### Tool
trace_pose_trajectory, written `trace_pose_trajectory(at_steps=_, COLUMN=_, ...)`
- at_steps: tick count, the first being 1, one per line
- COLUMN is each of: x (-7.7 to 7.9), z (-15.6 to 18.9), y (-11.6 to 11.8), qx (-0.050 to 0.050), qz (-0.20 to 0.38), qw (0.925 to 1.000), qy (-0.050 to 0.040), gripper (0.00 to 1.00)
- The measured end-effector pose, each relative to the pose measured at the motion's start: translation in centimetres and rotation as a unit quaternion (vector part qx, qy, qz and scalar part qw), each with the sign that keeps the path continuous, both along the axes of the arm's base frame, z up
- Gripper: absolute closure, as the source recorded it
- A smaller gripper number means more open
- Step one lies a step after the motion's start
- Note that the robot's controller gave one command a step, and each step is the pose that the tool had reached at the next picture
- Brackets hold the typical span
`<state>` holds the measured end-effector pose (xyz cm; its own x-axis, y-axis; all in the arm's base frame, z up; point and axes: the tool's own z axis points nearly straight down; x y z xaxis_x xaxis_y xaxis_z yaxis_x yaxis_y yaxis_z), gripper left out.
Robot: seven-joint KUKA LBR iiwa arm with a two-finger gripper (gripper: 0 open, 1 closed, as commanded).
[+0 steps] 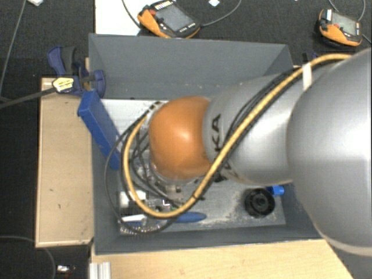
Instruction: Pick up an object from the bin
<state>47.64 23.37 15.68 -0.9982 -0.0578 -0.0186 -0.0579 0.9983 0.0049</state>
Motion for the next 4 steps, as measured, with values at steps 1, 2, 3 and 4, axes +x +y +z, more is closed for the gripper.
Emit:
trace_pose_trajectory(at_steps=1, x=2.7, z=-5.6, y=1.6, qx=0.002, qz=-0.147, qw=0.9891, qy=0.0076, gripper=0.00)
trace_pose_trajectory(at_steps=2, x=1.2, z=-8.3, y=2.3, qx=0.005, qz=-0.074, qw=0.9972, qy=-0.0024, gripper=0.00)
trace_pose_trajectory(at_steps=3, x=2.5, z=-7.9, y=2.3, qx=0.009, qz=-0.199, qw=0.9800, qy=0.0006, gripper=1.00)
trace_pose_trajectory(at_steps=4, x=2.5, z=-7.9, y=2.3, qx=0.010, qz=-0.201, qw=0.9796, qy=0.0005, gripper=1.00)
